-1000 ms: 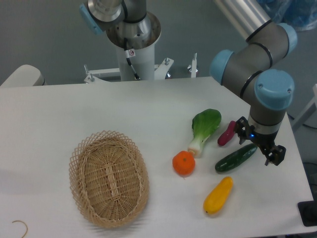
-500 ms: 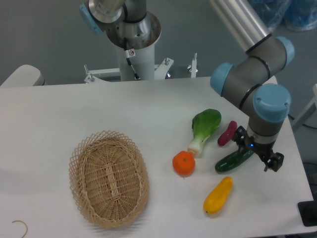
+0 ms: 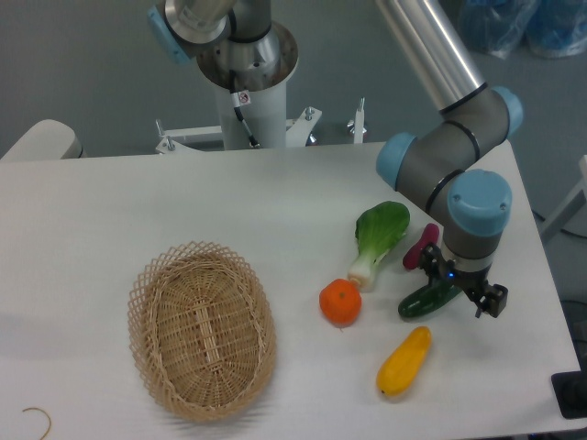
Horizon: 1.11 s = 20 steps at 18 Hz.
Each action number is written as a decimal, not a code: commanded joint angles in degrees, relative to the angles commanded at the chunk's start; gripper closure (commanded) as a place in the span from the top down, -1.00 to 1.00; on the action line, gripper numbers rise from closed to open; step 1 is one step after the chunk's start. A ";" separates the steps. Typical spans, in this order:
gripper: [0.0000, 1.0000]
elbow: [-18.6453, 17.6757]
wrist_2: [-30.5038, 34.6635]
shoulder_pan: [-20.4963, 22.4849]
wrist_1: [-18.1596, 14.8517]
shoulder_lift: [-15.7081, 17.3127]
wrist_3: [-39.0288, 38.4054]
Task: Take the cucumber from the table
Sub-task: 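Close the gripper around the middle of the green cucumber, then lift the held cucumber up off the table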
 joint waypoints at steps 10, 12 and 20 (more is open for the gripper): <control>0.99 -2.55 2.20 -0.62 1.14 -0.17 0.79; 0.85 -2.90 2.29 -1.14 3.86 -0.79 0.79; -0.52 -2.73 2.29 -1.06 3.78 -0.44 2.19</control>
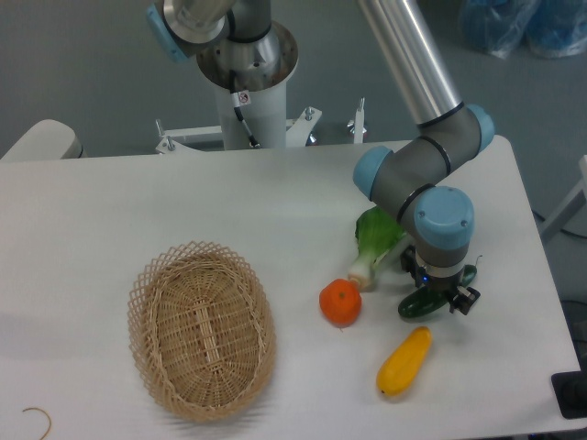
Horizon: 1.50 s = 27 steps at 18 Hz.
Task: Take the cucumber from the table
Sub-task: 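Lift the held cucumber up off the table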
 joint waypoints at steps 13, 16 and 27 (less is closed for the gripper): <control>-0.58 9.75 0.09 0.70 -20.98 8.08 8.97; -0.58 11.08 -0.53 -0.26 -25.74 10.71 8.36; -0.58 13.18 -9.22 -6.94 -29.36 15.30 -7.36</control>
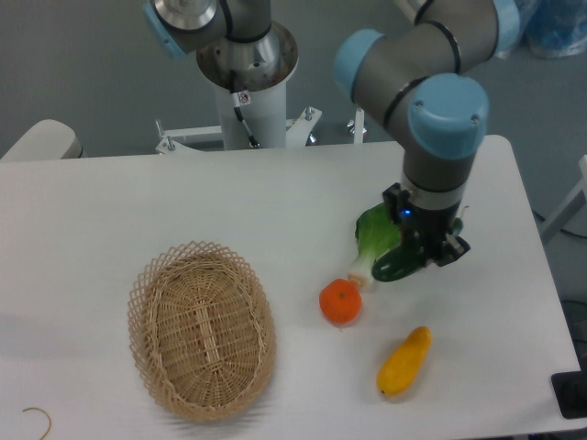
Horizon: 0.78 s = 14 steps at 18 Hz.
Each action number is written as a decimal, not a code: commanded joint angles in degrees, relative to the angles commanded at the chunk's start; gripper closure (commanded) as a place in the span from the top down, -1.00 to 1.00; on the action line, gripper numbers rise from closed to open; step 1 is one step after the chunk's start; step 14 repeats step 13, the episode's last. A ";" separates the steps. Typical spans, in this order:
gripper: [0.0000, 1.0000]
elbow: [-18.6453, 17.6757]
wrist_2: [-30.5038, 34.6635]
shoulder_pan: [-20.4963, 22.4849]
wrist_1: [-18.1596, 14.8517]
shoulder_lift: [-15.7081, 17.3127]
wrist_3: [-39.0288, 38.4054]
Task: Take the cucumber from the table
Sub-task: 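Lift the held cucumber up off the table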
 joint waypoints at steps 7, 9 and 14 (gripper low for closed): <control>-0.59 0.71 -0.45 -2.03 0.53 -0.70 -5.64; -0.59 0.71 -0.36 -2.55 0.53 -0.88 -5.91; -0.59 0.71 -0.45 -2.64 0.53 -0.79 -5.91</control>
